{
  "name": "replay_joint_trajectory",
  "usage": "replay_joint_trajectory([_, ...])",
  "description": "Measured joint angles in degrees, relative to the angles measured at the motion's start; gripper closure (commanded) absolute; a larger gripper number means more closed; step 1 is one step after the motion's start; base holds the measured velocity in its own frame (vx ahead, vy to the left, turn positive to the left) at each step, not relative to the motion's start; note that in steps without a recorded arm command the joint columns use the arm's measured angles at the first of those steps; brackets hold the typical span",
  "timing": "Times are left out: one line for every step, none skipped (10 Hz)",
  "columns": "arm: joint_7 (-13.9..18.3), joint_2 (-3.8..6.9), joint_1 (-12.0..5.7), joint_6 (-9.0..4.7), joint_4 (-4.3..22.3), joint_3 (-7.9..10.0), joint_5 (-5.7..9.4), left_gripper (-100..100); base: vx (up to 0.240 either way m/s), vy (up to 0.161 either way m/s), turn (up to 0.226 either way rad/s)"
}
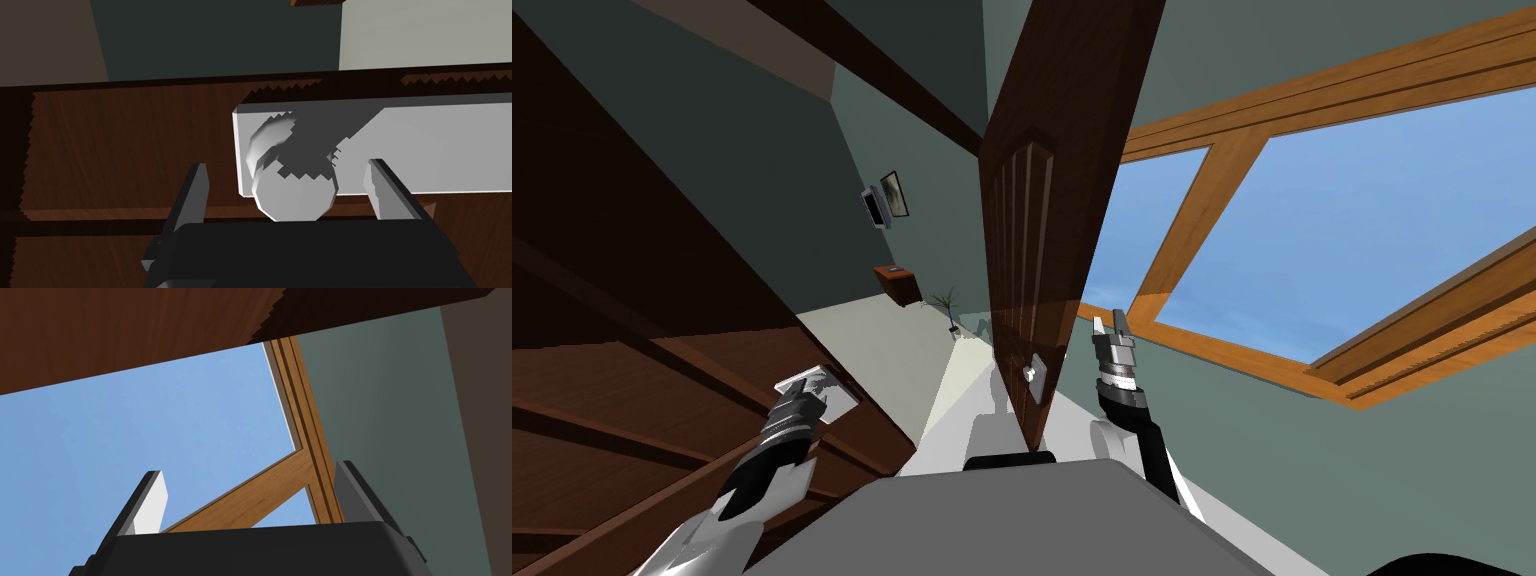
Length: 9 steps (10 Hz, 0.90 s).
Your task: Pull the door open
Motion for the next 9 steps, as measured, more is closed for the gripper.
replay_joint_trajectory([0.23, 0.10, 0.08, -0.12, 0.02, -0.18, -0.01, -100, -0.017, 0.042, -0.008])
replay_joint_trajectory([0.30, 0.12, 0.12, -0.12, -0.01, -0.23, -0.01, -100, 0.005, 0.013, -0.036])
replay_joint_trajectory([0.30, 0.13, 0.14, -0.11, -0.02, -0.24, -0.01, -100, 0.011, -0.020, -0.004])
replay_joint_trajectory([0.30, 0.14, 0.14, -0.10, -0.02, -0.24, -0.01, -100, -0.006, -0.027, 0.057])
replay_joint_trajectory([0.30, 0.13, 0.13, -0.10, -0.03, -0.25, -0.01, -100, 0.017, -0.022, -0.020])
replay_joint_trajectory([0.30, 0.13, 0.15, -0.10, -0.02, -0.24, -0.01, -100, 0.007, -0.014, 0.000])
replay_joint_trajectory([0.30, 0.13, 0.14, -0.10, -0.02, -0.25, -0.01, -100, 0.000, 0.000, 0.000])
replay_joint_trajectory([0.30, 0.13, 0.14, -0.10, -0.02, -0.25, -0.01, -100, -0.009, 0.013, 0.009])
replay_joint_trajectory([0.89, 0.73, 0.36, -0.66, 0.58, -0.99, -0.10, -100, -0.010, 0.017, 0.006])
